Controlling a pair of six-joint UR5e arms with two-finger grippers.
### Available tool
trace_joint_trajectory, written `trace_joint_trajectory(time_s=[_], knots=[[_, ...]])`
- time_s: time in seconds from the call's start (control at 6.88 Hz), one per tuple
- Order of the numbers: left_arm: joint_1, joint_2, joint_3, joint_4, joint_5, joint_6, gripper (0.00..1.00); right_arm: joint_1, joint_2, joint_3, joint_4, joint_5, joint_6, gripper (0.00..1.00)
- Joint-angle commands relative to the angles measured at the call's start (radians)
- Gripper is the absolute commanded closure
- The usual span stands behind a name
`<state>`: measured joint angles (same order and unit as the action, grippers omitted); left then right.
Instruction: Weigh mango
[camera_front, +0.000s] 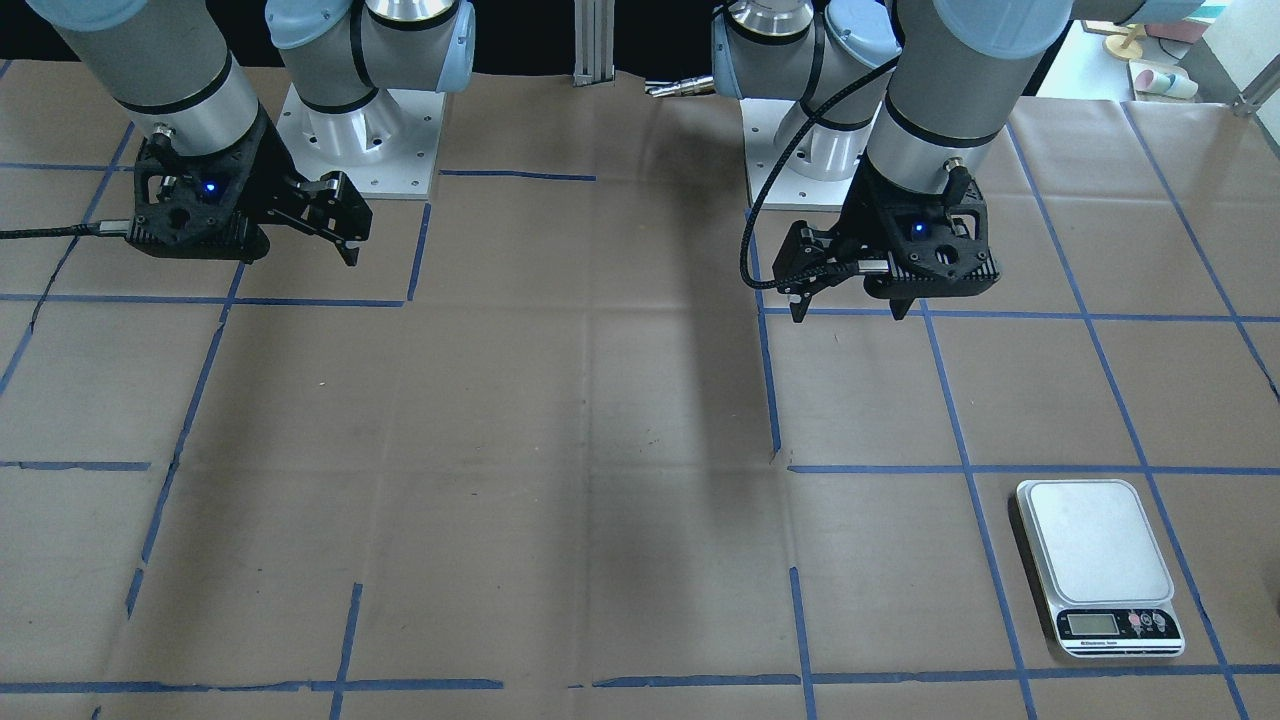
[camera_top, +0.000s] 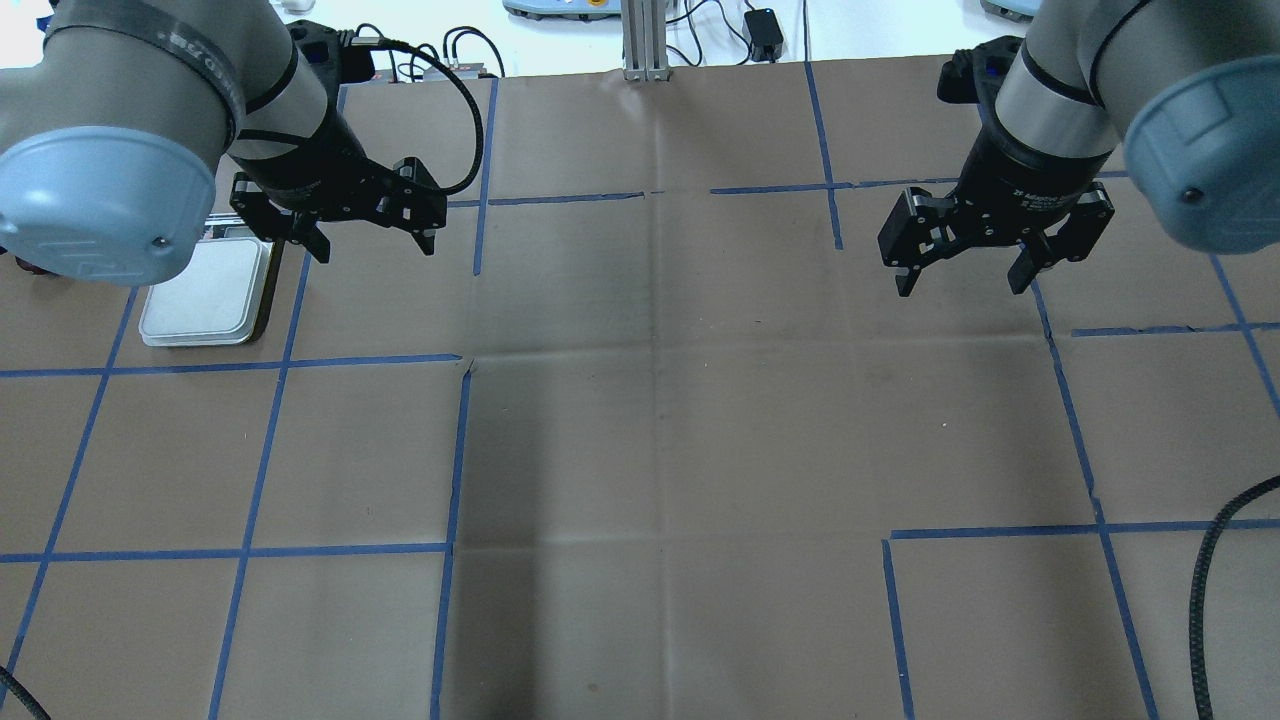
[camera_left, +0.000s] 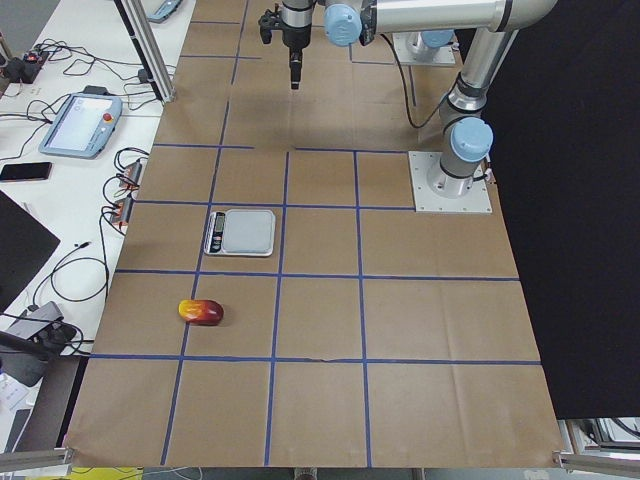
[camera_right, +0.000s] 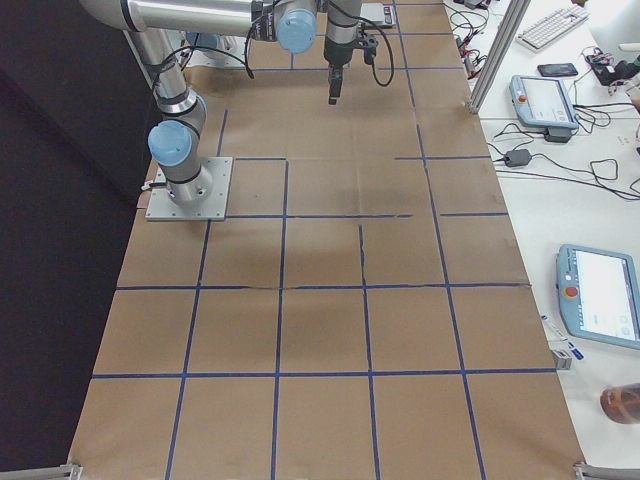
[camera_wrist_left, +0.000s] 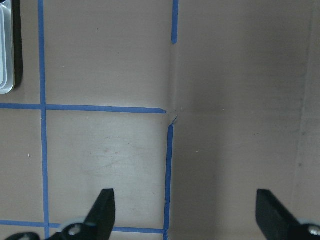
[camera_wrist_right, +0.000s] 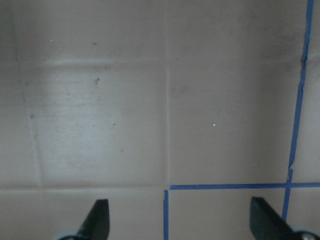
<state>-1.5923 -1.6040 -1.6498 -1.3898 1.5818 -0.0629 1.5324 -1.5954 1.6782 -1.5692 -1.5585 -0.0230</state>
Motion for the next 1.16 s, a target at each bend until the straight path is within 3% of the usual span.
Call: trace_joint_trajectory(time_s=[0.0,0.58,0.73,1.02], knots=[[0.0,0.006,0.001,-0.002,0.0,-0.002,0.0,0.0,0.0,0.0,0.0,0.0,0.0,0.0],[0.04,-0.014,0.022,-0.002,0.0,0.0,0.0,0.0,0.0,0.0,0.0,0.0,0.0,0.0],[0.114,-0.02,0.025,0.0,-0.015,0.02,0.0,0.0,0.0,0.0,0.0,0.0,0.0,0.0],[0.306,-0.051,0.06,0.002,-0.039,0.249,0.0,0.0,0.0,0.0,0.0,0.0,0.0,0.0]])
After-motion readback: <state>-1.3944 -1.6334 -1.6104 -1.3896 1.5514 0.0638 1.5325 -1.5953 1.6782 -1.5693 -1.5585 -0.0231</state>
